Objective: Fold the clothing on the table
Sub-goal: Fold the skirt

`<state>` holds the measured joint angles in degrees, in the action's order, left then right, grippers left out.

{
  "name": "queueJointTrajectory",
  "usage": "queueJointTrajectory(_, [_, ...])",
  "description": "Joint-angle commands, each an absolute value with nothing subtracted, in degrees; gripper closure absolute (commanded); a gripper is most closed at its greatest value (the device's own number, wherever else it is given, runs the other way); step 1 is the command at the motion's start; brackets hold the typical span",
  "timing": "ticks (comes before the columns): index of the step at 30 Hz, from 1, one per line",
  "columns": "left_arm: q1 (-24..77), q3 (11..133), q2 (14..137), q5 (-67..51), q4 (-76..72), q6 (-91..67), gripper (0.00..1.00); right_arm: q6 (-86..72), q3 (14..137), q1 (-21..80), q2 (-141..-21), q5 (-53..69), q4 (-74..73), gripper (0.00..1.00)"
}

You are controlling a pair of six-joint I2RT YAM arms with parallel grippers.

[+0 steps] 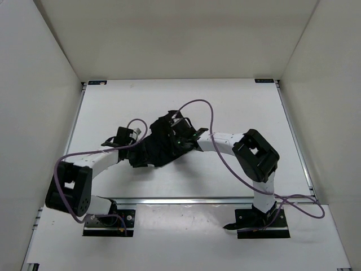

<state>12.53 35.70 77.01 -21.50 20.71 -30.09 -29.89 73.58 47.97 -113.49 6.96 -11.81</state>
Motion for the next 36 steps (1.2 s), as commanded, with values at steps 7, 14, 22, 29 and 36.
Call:
queueJointTrajectory(7, [21.7,40.2,89.4,-20.6,12.4,-33.7,0.57,-37.0,61.8,43.5,-104.7,-3.0,-13.6,1.0])
queueJointTrajectory(14, [22.8,42.2,91.8,-20.6,6.5,-38.7,0.53,-33.7,63.7,43.9,-105.6,-3.0,-15.0,1.0])
queueJointTrajectory(22, [24.2,45.6,99.9,-20.0,6.1,-37.8,0.85,-30.1,65.3,44.8,-102.0,-2.0,-15.0,1.0])
queueJointTrajectory(29, [23.9,43.9,100.2,-20.6,4.7,-38.1,1.0,-23.0,71.5,47.0,-98.2,0.7,-17.8,1.0])
queueJointTrajectory(36, [23.6,42.7,99.1,-20.7,4.5,-38.2,1.0,-24.9,67.9,47.9,-98.8,8.3,-9.9,1.0])
